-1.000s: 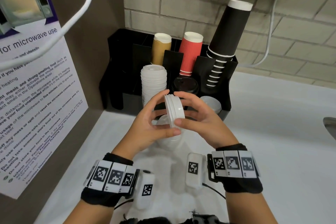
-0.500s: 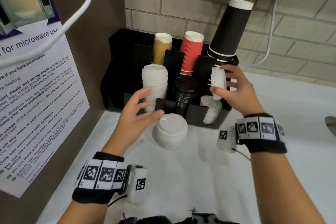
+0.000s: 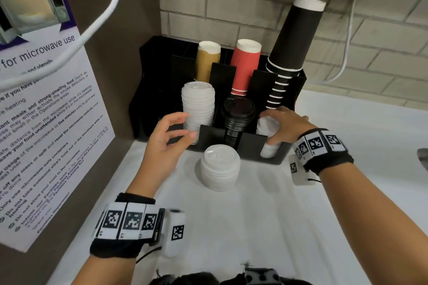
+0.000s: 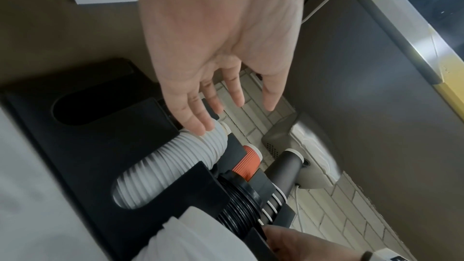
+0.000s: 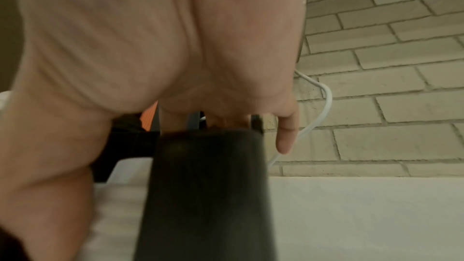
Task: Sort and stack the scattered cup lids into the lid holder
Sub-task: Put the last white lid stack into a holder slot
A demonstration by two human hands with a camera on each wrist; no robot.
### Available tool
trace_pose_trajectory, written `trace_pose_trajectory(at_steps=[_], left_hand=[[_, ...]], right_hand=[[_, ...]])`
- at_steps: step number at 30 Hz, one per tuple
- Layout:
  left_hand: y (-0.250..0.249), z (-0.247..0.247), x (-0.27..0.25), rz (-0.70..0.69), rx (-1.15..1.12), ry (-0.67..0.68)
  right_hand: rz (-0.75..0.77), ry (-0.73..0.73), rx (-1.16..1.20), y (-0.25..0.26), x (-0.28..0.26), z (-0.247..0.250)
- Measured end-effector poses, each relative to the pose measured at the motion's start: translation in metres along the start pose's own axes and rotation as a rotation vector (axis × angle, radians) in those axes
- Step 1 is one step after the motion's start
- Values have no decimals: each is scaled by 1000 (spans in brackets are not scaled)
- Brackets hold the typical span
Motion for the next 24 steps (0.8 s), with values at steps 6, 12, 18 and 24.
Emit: trace_pose_trajectory(at_steps=[6,12,18,24], left_hand=[[2,-3,1,10,10,11],[4,-1,1,16,12,5],[4,0,2,19,13,2],[7,-2,1,44,12,-7]], right_hand=[[-4,-26,-61,1,-4,-4],[-12,-35,-135,0,-10,-6],[-17,-151,-186,13,-34,14],[428,-256,283,113,-88,4]])
Point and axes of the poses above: each hand's wrist, its own x-axis towards the middle knuckle, its own z-axis out of the back of the hand, y = z × x, the point moved 10 cm from there along x, towards the middle knuckle, and after that the axes turned 3 degrees about x, right-handed, at the moved point
